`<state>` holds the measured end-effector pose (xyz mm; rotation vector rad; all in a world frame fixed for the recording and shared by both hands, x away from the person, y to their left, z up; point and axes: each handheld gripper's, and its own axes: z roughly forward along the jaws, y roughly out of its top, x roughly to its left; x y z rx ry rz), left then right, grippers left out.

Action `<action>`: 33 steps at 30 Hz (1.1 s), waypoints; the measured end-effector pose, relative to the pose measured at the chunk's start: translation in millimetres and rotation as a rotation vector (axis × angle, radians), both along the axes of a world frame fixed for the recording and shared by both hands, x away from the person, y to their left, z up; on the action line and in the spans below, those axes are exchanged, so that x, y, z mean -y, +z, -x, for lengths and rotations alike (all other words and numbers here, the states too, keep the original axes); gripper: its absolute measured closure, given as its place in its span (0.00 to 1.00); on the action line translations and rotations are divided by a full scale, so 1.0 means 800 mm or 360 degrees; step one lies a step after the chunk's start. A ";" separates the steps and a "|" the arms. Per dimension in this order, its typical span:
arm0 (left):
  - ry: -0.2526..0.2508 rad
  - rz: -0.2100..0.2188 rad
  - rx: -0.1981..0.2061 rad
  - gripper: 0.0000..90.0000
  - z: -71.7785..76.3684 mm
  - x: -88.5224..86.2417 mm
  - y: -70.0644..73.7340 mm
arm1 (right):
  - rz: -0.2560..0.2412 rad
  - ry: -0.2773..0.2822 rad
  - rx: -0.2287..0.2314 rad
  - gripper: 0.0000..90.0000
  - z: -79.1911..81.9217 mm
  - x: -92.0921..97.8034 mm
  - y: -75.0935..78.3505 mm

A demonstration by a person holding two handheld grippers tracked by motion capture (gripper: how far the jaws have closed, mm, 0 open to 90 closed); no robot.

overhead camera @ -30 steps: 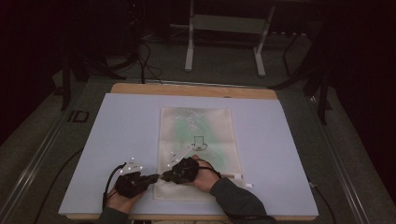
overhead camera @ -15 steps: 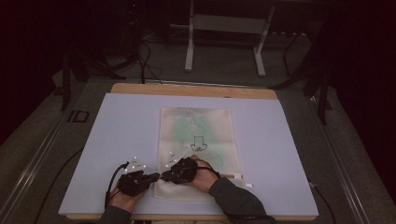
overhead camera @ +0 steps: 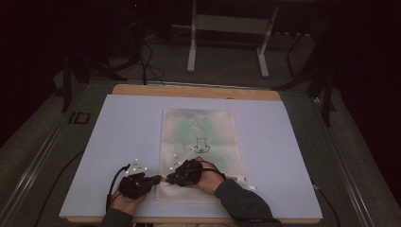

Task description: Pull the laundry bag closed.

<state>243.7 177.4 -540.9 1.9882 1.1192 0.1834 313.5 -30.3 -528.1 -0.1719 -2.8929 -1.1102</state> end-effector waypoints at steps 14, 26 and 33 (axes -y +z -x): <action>0.0012 0.0067 0.0032 0.99 -0.003 -0.004 0.000 | 0.0022 0.0006 -0.0035 0.91 -0.004 0.001 0.001; -0.0003 -0.0014 0.0104 0.98 -0.008 0.006 0.001 | 0.0044 0.0023 -0.0033 0.91 -0.005 -0.001 0.002; -0.0019 -0.0011 0.0099 0.98 -0.009 0.006 -0.001 | 0.0048 0.0031 -0.0021 0.91 -0.005 -0.002 0.002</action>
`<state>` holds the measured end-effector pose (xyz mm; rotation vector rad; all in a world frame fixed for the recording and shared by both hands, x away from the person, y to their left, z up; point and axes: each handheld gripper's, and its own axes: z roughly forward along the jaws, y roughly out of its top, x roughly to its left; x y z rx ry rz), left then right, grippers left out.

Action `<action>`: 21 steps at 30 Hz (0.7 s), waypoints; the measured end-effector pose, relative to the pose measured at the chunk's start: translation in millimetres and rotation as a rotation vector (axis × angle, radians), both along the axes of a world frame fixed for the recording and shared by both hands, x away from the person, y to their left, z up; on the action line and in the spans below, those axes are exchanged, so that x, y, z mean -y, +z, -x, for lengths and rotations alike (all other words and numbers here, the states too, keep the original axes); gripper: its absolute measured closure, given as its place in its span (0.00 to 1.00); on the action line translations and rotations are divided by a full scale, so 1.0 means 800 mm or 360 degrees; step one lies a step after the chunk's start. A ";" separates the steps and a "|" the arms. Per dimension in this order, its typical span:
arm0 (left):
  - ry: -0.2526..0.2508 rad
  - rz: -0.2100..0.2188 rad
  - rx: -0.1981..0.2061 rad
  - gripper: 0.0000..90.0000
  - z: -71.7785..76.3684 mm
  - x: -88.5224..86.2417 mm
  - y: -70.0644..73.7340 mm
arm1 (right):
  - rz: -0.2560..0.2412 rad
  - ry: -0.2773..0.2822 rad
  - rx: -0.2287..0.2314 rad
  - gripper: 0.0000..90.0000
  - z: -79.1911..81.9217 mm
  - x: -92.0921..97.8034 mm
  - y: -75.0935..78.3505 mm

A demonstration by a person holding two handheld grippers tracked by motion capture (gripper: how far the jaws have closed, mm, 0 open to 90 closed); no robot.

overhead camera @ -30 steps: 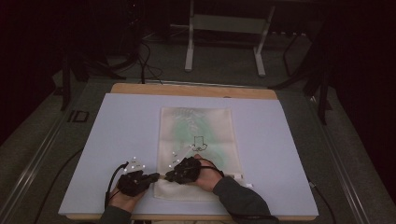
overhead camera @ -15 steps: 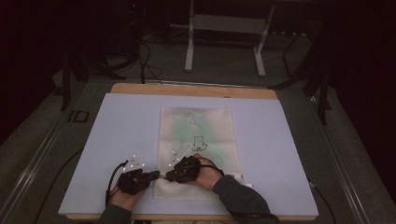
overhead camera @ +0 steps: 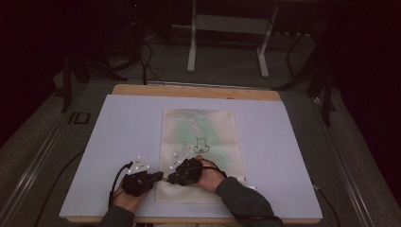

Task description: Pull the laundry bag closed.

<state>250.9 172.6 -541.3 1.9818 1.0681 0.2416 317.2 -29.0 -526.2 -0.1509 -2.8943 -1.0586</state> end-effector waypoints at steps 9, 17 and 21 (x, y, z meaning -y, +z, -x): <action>0.0000 -0.0090 -0.0009 0.99 0.001 0.009 0.000 | 0.0072 0.0043 0.0049 0.91 0.000 -0.004 0.005; -0.0008 -0.0069 -0.0030 0.99 -0.001 0.007 0.000 | 0.0127 0.0057 0.0063 0.91 0.001 -0.005 0.010; -0.0010 -0.0067 -0.0031 0.99 -0.001 0.007 -0.001 | 0.0151 0.0067 0.0078 0.91 0.002 -0.001 0.013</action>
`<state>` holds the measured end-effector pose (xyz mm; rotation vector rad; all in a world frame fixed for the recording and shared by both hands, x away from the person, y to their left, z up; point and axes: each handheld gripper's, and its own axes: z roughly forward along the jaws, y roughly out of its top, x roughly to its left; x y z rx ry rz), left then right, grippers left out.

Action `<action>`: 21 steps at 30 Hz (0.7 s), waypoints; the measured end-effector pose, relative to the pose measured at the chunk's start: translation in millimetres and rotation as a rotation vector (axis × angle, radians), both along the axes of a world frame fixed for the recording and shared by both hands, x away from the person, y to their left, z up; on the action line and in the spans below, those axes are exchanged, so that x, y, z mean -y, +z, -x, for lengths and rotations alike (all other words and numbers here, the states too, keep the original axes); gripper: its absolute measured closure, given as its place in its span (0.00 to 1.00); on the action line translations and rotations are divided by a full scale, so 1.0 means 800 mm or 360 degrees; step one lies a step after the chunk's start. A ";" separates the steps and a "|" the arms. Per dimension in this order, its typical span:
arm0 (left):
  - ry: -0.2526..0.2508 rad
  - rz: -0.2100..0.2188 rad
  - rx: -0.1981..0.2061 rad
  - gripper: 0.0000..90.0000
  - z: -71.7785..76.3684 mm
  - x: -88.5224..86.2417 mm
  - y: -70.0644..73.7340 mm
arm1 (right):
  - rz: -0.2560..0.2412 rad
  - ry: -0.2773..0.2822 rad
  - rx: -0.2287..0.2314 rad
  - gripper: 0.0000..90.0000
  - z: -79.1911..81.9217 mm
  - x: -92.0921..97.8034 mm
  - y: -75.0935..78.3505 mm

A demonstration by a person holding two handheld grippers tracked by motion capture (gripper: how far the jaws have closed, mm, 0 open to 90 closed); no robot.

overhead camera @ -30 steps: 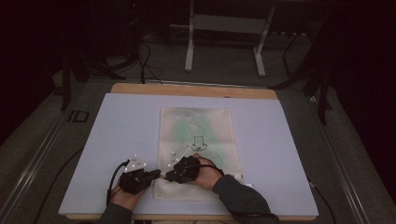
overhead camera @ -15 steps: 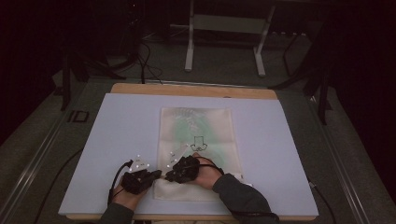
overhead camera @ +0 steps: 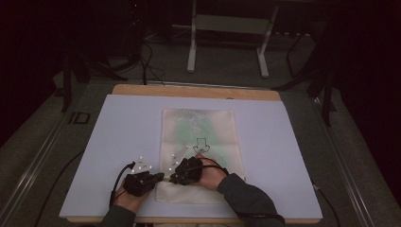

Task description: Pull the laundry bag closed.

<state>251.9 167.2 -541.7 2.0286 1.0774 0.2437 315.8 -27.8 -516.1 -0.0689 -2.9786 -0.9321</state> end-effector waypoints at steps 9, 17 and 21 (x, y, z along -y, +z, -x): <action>0.0000 0.0019 -0.0010 0.99 0.000 -0.001 0.000 | 0.0039 0.0017 -0.0004 0.91 -0.001 0.004 0.003; 0.0005 0.0036 -0.0014 0.99 -0.001 -0.002 -0.001 | 0.0069 0.0030 0.0008 0.91 -0.002 0.009 0.006; 0.0006 0.0035 -0.0012 0.99 -0.001 -0.001 -0.001 | 0.0087 0.0033 0.0015 0.91 -0.002 0.013 0.007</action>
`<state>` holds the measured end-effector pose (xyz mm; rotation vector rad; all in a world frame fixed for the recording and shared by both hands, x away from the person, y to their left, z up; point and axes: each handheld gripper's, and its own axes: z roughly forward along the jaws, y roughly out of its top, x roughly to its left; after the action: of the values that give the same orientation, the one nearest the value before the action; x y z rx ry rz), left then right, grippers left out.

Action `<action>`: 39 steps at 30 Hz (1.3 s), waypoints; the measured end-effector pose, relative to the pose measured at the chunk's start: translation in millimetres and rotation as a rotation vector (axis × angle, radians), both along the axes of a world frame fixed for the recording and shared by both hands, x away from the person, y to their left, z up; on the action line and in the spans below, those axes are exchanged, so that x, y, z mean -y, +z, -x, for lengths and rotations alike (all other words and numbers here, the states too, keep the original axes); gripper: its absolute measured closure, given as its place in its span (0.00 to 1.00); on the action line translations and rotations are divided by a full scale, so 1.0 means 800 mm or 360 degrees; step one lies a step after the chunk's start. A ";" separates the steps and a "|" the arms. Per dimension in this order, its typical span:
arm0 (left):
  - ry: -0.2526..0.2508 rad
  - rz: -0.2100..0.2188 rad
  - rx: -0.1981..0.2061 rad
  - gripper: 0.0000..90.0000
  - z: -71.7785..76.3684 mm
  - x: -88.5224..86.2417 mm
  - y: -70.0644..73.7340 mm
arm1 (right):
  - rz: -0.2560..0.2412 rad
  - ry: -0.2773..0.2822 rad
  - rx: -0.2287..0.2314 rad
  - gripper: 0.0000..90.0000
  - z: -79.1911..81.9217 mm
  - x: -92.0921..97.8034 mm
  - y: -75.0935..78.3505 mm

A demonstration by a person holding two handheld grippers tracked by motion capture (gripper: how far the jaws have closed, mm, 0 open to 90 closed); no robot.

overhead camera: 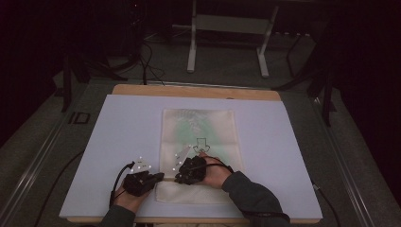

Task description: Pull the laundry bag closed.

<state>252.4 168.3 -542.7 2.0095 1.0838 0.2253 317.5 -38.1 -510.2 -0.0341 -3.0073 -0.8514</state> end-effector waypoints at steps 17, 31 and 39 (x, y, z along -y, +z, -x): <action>-0.0001 0.0003 -0.0005 0.99 0.000 0.000 0.000 | 0.0042 -0.0002 0.0015 0.91 -0.001 0.014 0.004; -0.0003 0.0010 -0.0011 0.99 -0.001 -0.001 0.000 | 0.0076 -0.0002 0.0027 0.91 -0.001 0.023 0.006; -0.0002 0.0015 -0.0014 0.99 -0.001 -0.001 0.000 | 0.0097 0.0007 0.0031 0.91 0.000 0.027 0.007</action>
<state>253.0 169.2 -542.8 2.0043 1.0869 0.2103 317.3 -59.6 -504.5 -0.0196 -3.0497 -0.7637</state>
